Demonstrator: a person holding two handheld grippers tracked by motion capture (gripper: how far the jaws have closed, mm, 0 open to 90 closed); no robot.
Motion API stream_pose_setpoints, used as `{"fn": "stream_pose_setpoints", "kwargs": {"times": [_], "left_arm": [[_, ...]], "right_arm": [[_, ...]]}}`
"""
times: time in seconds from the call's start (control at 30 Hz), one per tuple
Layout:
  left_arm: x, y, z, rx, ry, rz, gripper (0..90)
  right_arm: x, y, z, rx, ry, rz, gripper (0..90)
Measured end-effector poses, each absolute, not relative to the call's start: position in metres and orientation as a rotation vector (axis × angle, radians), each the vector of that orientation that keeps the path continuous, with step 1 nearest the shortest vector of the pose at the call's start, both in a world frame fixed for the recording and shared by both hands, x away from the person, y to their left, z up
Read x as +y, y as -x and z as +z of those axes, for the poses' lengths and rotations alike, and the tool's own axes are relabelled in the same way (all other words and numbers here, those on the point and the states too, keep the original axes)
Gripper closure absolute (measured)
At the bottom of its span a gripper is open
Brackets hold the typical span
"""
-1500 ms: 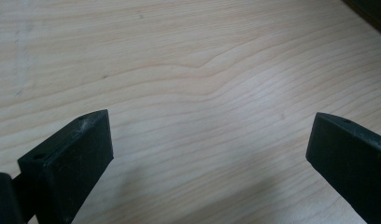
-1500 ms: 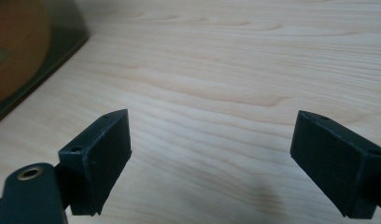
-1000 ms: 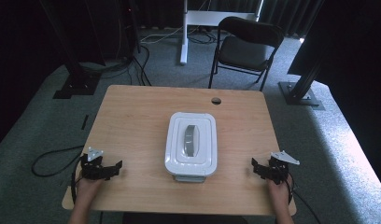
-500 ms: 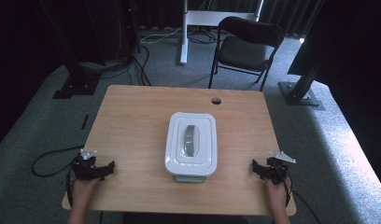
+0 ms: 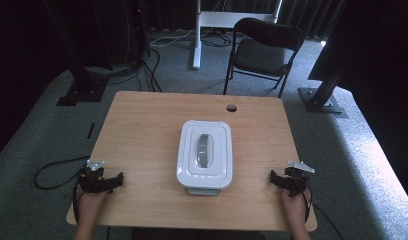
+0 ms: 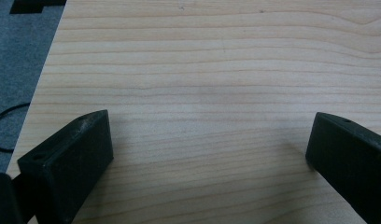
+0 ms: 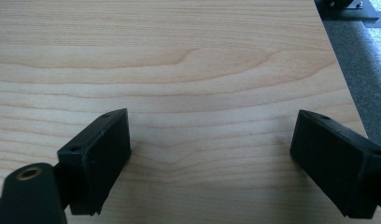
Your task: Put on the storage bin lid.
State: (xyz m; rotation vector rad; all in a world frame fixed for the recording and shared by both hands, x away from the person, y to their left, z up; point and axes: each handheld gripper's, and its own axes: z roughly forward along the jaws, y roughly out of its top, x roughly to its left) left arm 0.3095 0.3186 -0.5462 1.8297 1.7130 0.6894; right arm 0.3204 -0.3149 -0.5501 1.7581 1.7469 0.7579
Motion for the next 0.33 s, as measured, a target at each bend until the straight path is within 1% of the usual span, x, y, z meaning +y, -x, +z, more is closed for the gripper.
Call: {"fn": "stream_pose_setpoints", "kwargs": {"times": [0.33], "left_arm": [[0.3184, -0.3094, -0.5462, 1.706, -1.837, 0.687, 1.1]], "right_arm": [[-0.3149, -0.3204, -0.5501, 1.747, -1.757, 0.758, 11.5]]}}
